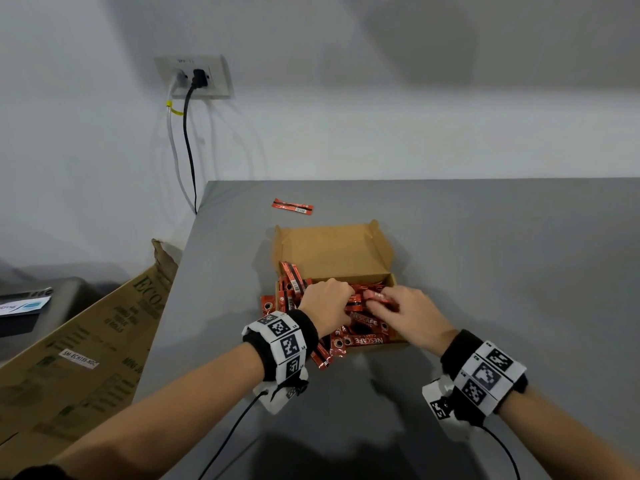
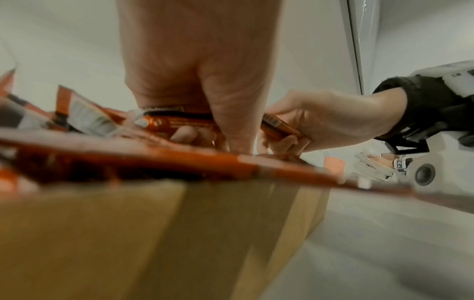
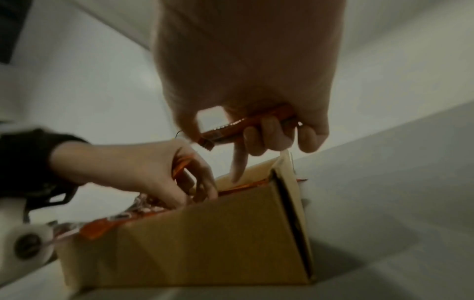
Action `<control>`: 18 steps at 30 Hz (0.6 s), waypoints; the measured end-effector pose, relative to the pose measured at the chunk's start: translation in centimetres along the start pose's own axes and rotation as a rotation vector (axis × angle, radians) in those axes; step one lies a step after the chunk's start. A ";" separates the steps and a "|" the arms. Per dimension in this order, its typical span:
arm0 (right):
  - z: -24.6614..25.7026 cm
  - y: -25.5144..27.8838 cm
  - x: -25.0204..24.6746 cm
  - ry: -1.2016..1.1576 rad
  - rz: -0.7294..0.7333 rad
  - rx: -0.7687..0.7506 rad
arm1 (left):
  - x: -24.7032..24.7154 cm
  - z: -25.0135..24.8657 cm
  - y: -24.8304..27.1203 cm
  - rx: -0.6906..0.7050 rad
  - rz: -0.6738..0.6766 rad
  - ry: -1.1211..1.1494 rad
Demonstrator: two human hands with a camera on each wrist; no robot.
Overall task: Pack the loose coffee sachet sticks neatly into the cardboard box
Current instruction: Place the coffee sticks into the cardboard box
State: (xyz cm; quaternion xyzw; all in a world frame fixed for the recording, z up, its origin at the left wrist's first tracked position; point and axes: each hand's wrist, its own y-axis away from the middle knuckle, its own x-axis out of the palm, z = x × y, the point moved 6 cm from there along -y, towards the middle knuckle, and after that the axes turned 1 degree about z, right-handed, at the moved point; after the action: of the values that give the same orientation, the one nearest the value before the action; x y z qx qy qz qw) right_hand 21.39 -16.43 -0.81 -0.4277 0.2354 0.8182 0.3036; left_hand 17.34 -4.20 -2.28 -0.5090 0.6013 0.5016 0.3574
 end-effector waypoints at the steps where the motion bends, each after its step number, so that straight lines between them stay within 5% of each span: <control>1: 0.0 -0.3 0.5 0.129 0.045 -0.003 | 0.0 0.0 0.0 0.003 -0.003 -0.001; 7: 0.7 -1.4 1.8 0.470 0.087 -0.070 | 0.1 0.3 0.0 0.000 -0.005 0.006; 18: 0.5 -1.7 1.3 0.426 0.052 -0.017 | 0.7 0.8 0.0 -0.020 0.000 0.026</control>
State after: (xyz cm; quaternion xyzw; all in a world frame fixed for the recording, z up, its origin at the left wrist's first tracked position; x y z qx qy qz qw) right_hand 21.73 -14.50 -1.84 -0.5874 0.2983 0.7189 0.2218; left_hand 17.15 -3.60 -3.13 -0.5190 0.6011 0.5007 0.3443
